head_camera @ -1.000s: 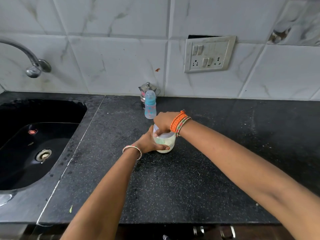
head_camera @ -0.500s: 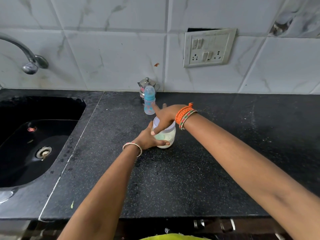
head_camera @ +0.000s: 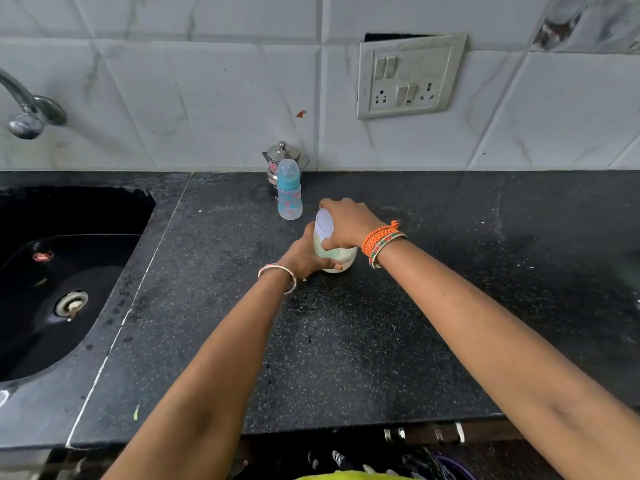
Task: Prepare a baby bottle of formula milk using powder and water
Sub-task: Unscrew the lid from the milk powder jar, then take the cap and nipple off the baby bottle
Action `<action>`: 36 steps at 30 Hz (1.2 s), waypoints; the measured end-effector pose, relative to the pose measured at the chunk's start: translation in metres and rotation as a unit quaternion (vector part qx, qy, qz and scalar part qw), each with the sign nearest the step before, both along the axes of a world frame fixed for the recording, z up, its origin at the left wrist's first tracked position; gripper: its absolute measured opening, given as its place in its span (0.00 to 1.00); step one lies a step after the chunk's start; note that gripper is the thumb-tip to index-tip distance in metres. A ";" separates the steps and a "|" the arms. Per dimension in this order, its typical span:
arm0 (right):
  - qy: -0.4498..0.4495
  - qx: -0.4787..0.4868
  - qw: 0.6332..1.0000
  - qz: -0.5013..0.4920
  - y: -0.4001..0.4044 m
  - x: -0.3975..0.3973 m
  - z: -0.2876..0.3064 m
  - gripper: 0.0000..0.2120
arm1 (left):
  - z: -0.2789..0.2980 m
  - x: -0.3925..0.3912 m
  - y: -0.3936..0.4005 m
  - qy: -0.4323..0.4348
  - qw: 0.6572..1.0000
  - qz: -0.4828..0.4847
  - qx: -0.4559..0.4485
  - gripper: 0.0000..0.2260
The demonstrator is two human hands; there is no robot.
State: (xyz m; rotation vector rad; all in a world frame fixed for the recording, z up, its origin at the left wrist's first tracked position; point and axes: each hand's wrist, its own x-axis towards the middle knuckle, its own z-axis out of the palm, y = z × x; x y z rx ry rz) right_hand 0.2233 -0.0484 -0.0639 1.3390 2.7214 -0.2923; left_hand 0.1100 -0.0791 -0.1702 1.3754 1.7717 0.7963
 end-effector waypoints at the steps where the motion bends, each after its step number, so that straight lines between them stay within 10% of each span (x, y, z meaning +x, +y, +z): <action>1: 0.006 0.004 1.000 -0.016 0.004 0.001 -0.001 0.36 | 0.001 0.006 0.004 -0.002 1.000 0.016 0.006 0.47; 10: 0.109 0.206 0.968 -0.097 -0.011 0.015 -0.027 0.37 | 0.000 0.014 0.006 -0.048 0.998 0.043 0.008 0.54; 14: 0.102 0.270 0.956 -0.060 -0.043 0.030 -0.077 0.29 | -0.020 -0.009 -0.021 -0.082 0.978 0.174 0.076 0.32; 18: 0.016 0.246 0.968 -0.040 -0.055 0.032 -0.111 0.17 | -0.022 -0.016 -0.035 -0.056 0.965 0.224 0.123 0.17; 25: -0.118 0.139 0.983 -0.001 -0.063 0.010 -0.081 0.36 | -0.010 -0.032 -0.041 -0.035 0.957 0.240 0.159 0.13; 30: 0.102 0.124 0.986 0.032 -0.025 -0.033 -0.013 0.15 | -0.003 -0.058 -0.036 -0.037 0.952 0.257 0.162 0.13; 36: 0.205 0.069 0.976 0.013 0.060 -0.113 -0.006 0.28 | 0.006 -0.087 -0.026 -0.067 0.943 0.278 0.171 0.13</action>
